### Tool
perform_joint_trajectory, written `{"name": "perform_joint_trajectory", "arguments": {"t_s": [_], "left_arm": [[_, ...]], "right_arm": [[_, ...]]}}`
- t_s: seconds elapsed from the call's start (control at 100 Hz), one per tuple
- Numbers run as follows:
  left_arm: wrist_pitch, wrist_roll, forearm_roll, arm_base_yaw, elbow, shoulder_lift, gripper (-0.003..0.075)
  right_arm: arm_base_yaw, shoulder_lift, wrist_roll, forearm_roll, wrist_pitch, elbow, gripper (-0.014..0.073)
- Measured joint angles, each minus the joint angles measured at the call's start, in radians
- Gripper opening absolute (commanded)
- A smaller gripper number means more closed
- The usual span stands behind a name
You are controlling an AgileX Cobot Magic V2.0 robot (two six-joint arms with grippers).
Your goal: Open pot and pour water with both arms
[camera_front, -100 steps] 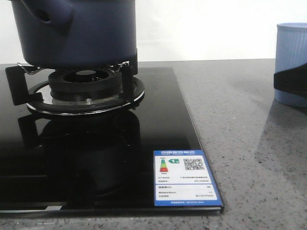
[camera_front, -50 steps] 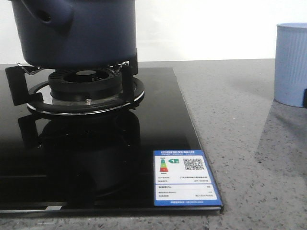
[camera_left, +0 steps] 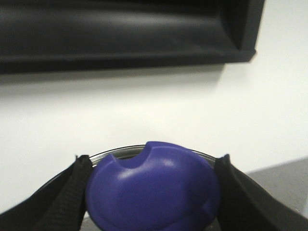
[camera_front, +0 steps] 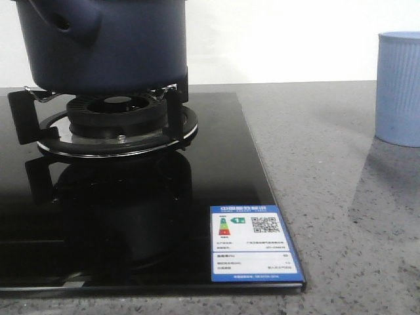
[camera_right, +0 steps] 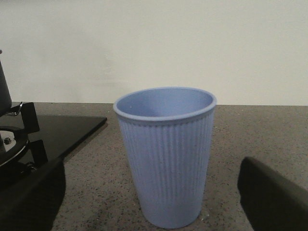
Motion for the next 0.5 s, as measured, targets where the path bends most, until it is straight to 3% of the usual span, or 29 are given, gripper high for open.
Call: {"name": "perform_joint_trajectory", "arguments": {"t_s": [0.2,0.5], "left_arm": [[-0.025,0.0,0.0,-0.084,0.0,0.091,0.0353],[-0.086,0.0,-0.002,-0.096,0.0,0.209,0.0353]], "right_arm": [[0.0,0.0,0.0,0.0,0.008,0.0,0.0659],[0.0,0.0,-0.001,0.0,0.009,0.0,0.0659]]}}
